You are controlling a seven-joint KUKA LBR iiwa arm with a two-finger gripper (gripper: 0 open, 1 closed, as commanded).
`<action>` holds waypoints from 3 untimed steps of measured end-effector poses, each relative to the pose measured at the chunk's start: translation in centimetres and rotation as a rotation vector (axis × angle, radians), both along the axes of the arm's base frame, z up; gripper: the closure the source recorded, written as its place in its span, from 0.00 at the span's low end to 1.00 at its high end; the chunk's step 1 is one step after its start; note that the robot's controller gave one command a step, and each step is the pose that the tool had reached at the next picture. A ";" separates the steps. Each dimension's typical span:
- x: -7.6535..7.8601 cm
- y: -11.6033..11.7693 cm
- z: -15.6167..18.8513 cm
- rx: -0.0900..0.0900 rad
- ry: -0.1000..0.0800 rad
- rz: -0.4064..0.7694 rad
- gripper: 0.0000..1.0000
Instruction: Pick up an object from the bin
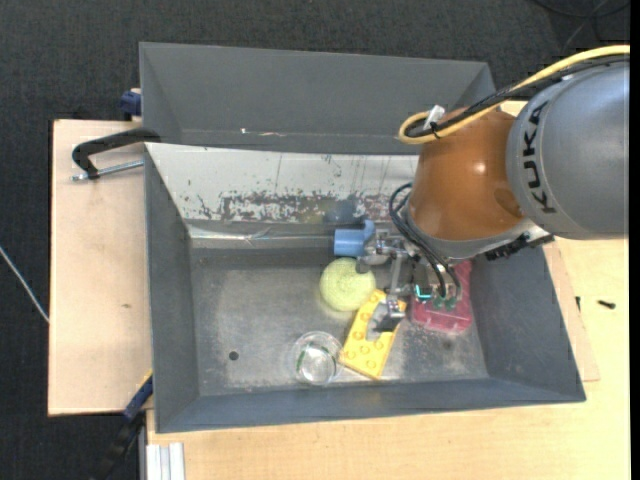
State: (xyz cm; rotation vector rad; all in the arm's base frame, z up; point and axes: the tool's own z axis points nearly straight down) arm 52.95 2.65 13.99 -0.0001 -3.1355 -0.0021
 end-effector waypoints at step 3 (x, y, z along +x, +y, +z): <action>-1.2 -2.0 -5.9 -0.005 -0.034 0.473 0.00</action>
Offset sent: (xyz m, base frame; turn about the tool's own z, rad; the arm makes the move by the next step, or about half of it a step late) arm -0.0226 -0.0244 -0.0699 -0.4615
